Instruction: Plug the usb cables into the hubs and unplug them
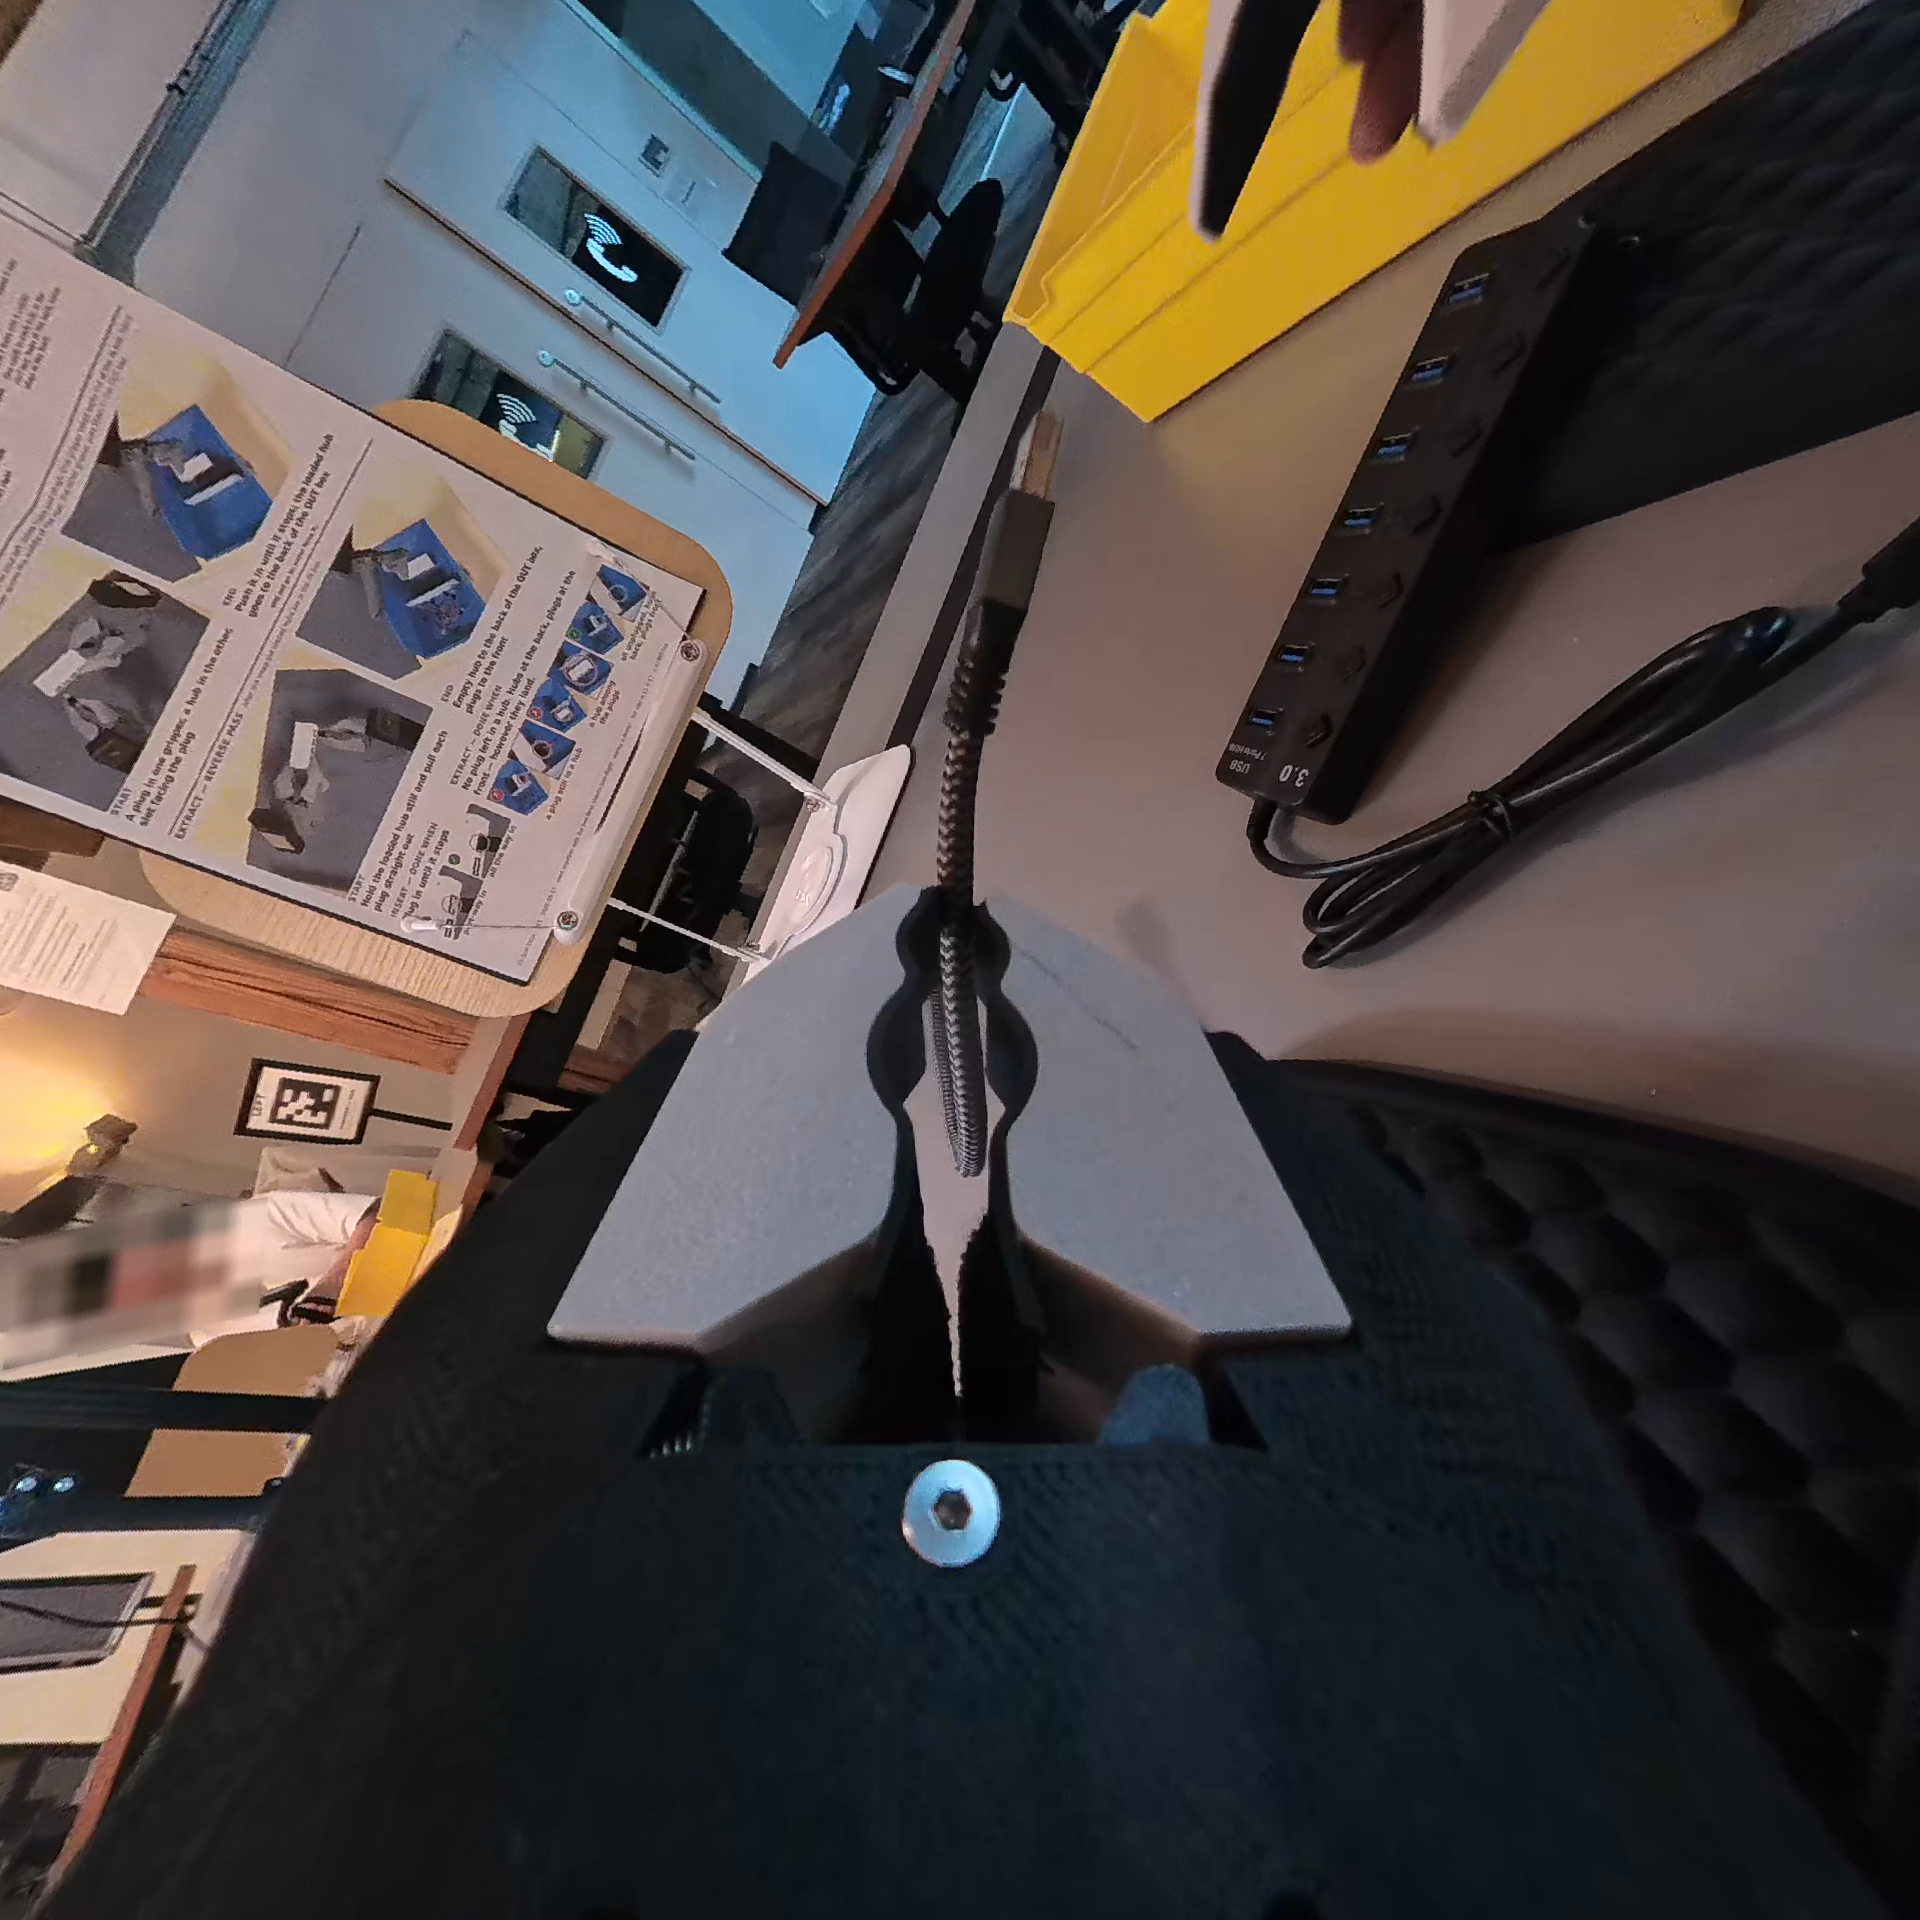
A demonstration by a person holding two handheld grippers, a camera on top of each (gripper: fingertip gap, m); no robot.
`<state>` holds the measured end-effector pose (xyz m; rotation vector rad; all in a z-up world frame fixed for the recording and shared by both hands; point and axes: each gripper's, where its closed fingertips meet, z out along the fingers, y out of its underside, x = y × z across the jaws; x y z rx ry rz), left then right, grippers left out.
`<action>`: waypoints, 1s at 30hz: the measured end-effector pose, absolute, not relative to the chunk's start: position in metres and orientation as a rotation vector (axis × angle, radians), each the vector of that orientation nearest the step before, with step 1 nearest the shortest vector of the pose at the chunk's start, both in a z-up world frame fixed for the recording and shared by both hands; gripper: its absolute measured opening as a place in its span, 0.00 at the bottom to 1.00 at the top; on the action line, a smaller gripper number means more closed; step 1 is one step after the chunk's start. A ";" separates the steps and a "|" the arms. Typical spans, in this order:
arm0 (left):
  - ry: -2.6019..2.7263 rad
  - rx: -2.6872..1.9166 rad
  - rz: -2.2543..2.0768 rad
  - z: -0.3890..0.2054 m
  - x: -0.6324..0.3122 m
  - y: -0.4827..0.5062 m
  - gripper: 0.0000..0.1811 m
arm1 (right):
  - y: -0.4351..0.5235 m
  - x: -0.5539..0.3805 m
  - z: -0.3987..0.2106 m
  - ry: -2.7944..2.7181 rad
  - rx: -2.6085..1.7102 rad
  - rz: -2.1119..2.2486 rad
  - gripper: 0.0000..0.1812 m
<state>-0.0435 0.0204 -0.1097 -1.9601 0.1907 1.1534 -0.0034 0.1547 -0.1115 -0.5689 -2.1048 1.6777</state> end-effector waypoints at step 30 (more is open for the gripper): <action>0.115 -1.948 1.018 -0.129 -0.040 0.036 0.04 | 0.073 -0.023 -0.105 -2.159 -0.496 1.905 0.09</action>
